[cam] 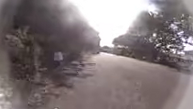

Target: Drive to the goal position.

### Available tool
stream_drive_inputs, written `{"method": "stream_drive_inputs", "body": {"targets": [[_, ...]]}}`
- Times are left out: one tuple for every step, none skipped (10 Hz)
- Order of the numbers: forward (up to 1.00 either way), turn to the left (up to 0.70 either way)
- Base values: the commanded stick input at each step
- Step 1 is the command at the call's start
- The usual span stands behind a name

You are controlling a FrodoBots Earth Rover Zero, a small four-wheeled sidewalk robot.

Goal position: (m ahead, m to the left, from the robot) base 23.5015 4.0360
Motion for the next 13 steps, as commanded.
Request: {"method": "stream_drive_inputs", "body": {"targets": [[0.7, -0.28], [0.7, -0.25], [0.7, -0.21], [0.7, -0.17], [0.7, -0.14], [0.7, -0.1], [0.7, -0.07], [0.7, -0.03], [0.7, 0.0], [0.7, 0.0], [0.7, 0.0], [0.7, 0.0], [0.7, 0.0]]}}
